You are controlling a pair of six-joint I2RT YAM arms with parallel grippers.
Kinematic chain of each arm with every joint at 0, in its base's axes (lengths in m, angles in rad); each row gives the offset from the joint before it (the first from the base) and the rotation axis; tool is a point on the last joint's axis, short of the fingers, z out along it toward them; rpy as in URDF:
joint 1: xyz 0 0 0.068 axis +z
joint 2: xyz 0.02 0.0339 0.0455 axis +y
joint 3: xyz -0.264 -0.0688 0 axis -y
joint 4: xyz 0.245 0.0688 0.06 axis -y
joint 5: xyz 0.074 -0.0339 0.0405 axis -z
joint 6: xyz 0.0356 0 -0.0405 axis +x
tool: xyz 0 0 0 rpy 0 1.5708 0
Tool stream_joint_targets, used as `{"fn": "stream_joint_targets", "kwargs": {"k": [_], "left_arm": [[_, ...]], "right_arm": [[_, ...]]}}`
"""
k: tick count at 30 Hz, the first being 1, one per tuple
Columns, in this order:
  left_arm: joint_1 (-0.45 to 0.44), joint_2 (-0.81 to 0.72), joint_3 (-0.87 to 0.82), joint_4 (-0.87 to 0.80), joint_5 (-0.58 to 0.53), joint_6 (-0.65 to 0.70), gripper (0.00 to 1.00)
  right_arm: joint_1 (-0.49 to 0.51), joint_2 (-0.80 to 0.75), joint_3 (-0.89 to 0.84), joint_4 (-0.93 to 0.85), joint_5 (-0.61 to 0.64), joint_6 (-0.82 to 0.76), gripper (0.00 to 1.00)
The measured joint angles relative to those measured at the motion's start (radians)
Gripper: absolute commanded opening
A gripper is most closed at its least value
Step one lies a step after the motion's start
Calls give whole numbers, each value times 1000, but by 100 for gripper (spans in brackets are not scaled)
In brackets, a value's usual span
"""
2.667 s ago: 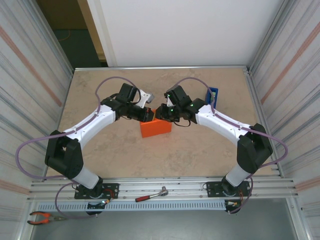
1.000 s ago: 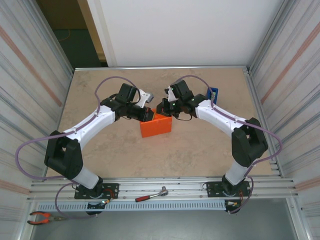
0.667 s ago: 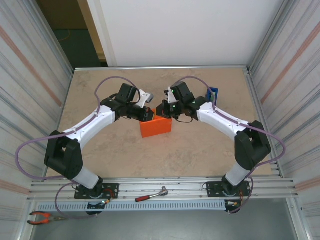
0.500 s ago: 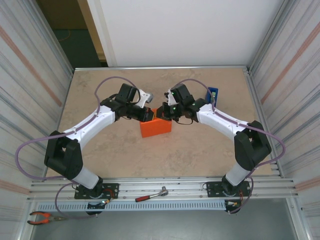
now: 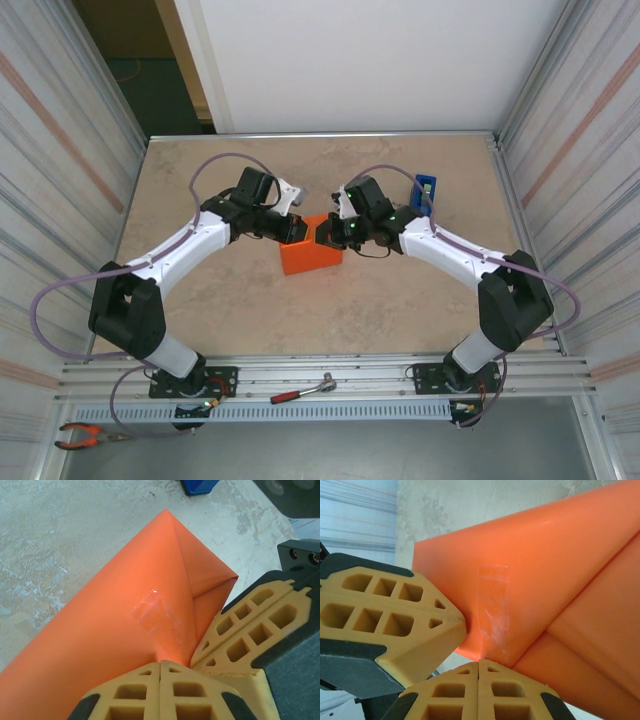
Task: Wrap the gift box in paper
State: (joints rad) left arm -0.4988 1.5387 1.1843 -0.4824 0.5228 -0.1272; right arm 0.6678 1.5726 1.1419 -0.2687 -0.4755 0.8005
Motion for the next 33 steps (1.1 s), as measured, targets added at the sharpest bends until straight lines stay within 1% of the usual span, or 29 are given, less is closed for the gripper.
{"fn": "stream_joint_targets", "kwargs": {"k": [16, 33], "left_arm": [[0, 0, -2, 1, 2, 0, 0], [0, 0, -2, 5, 0, 0, 0]], "right_arm": [[0, -23, -54, 64, 1, 11, 0], [14, -57, -105, 78, 14, 34, 0]]}}
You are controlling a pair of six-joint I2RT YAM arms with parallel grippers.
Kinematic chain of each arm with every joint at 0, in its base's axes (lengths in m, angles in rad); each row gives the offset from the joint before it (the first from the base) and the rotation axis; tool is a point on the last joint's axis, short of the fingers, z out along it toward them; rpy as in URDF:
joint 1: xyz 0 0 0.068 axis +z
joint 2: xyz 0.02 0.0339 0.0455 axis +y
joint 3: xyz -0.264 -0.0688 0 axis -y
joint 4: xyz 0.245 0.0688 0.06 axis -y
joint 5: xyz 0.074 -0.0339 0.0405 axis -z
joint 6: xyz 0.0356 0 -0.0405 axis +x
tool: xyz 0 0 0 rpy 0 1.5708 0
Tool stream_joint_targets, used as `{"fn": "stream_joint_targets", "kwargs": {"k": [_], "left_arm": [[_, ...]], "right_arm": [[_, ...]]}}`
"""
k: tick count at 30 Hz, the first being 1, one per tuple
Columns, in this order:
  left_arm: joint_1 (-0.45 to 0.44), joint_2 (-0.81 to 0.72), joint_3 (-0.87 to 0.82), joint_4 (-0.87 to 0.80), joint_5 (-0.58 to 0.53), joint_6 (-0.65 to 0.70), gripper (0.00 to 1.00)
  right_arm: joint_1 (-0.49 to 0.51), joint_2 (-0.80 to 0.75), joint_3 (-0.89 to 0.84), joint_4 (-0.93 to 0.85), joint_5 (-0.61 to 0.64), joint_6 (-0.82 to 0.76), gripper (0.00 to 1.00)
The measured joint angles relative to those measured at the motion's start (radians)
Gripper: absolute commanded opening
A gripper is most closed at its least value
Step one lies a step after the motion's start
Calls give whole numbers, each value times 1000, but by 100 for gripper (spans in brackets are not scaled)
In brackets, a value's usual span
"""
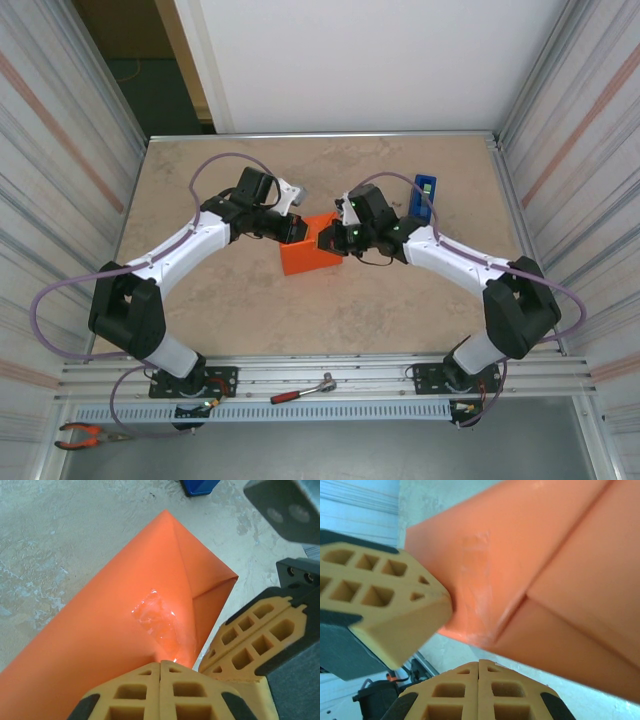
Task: Wrap the gift box in paper
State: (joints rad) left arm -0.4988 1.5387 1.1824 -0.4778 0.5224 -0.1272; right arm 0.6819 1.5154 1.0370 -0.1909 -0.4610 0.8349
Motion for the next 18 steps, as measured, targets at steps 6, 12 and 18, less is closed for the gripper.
{"fn": "stream_joint_targets", "kwargs": {"k": [6, 12, 18], "left_arm": [[0, 0, 0, 0, 0, 0, 0], [0, 0, -1, 1, 0, 0, 0], [0, 0, -1, 2, 0, 0, 0]], "right_arm": [[12, -12, -14, -16, 19, 3, 0], [13, -11, -14, -11, 19, 15, 0], [18, 22, -14, 8, 39, 25, 0]]}}
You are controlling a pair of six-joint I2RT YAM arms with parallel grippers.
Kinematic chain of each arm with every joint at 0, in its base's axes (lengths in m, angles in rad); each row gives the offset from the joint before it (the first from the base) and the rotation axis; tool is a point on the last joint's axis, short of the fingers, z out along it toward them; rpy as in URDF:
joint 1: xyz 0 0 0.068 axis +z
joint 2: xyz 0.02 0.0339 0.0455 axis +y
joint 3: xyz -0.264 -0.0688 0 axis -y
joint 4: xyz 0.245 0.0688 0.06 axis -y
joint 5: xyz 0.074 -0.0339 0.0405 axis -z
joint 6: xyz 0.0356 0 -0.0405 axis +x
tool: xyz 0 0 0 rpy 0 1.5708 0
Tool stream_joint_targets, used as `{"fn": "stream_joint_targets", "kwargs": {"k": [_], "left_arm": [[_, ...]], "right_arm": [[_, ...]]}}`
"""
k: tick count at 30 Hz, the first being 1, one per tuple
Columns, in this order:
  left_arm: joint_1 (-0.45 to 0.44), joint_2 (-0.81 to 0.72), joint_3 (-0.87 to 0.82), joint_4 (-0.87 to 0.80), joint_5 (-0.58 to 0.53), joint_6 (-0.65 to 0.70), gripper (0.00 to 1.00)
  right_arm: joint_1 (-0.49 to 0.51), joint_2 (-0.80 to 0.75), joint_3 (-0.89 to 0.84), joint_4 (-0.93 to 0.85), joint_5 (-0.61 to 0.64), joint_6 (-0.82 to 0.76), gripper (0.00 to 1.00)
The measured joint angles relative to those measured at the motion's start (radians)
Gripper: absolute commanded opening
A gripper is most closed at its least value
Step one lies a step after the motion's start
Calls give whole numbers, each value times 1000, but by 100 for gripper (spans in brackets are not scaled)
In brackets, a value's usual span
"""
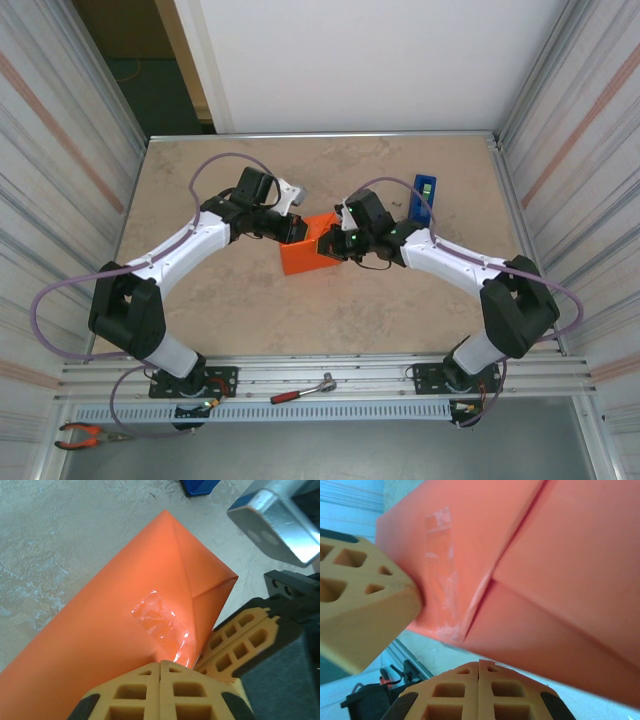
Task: Wrap the gift box in paper
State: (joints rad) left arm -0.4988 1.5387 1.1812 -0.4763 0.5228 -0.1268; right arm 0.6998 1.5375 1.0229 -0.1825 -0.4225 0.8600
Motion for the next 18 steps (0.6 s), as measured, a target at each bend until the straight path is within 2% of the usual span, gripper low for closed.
{"fn": "stream_joint_targets", "kwargs": {"k": [18], "left_arm": [[2, -3, -6, 25, -14, 0, 0]], "right_arm": [[36, 35, -48, 165, 90, 98, 0]]}}
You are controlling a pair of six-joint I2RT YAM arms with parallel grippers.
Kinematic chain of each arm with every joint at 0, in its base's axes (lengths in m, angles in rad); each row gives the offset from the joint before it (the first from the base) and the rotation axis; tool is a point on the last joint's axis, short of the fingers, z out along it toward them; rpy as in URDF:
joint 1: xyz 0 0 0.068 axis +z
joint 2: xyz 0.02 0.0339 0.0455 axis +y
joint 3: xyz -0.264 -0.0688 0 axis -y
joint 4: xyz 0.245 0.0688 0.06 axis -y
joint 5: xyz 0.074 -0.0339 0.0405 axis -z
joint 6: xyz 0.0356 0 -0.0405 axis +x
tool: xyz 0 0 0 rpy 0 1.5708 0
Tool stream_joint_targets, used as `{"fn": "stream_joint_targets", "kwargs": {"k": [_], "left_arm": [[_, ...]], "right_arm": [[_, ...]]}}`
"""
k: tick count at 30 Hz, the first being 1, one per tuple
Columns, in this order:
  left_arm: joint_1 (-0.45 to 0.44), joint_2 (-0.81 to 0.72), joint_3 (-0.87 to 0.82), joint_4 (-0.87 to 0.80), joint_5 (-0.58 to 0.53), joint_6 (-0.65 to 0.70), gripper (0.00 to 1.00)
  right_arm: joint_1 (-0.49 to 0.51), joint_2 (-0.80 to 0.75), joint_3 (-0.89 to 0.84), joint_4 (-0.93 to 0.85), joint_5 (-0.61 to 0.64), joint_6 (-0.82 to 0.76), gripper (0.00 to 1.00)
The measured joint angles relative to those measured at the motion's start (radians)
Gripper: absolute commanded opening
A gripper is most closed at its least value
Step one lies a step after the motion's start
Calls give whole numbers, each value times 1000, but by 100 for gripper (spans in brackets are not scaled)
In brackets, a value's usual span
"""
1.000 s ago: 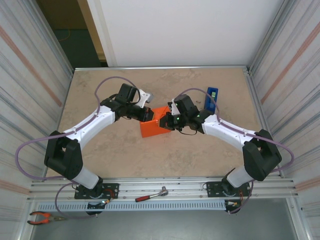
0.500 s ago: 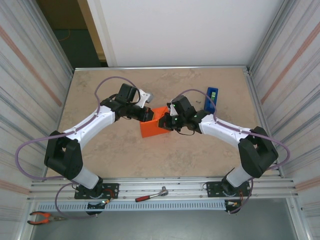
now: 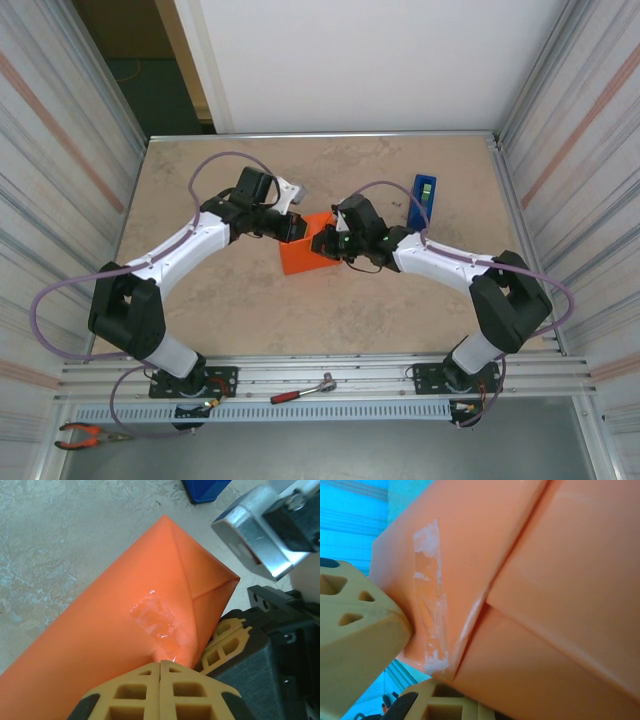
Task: Wrap the gift box in paper
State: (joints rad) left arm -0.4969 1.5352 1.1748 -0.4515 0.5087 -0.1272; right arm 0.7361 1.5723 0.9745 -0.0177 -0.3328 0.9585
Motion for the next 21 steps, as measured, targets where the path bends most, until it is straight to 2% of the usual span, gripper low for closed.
{"fn": "stream_joint_targets", "kwargs": {"k": [4, 7, 12, 14, 16, 21], "left_arm": [[0, -2, 1, -8, 11, -1, 0], [2, -2, 15, -27, 13, -5, 10], [26, -2, 98, -69, 11, -22, 40], [34, -2, 148, -75, 1, -29, 60], [42, -2, 187, -77, -13, -31, 73], [64, -4, 211, -70, -78, -57, 99]], "right_arm": [[0, -4, -32, -18, 9, 3, 0], [-14, -38, -53, -79, 20, -1, 0], [-68, -147, -61, -174, 14, -24, 0], [-97, -179, -41, -216, 1, -38, 0], [-122, -185, 0, -253, -12, -57, 0], [-174, -165, 153, -313, -51, -105, 0]]}}
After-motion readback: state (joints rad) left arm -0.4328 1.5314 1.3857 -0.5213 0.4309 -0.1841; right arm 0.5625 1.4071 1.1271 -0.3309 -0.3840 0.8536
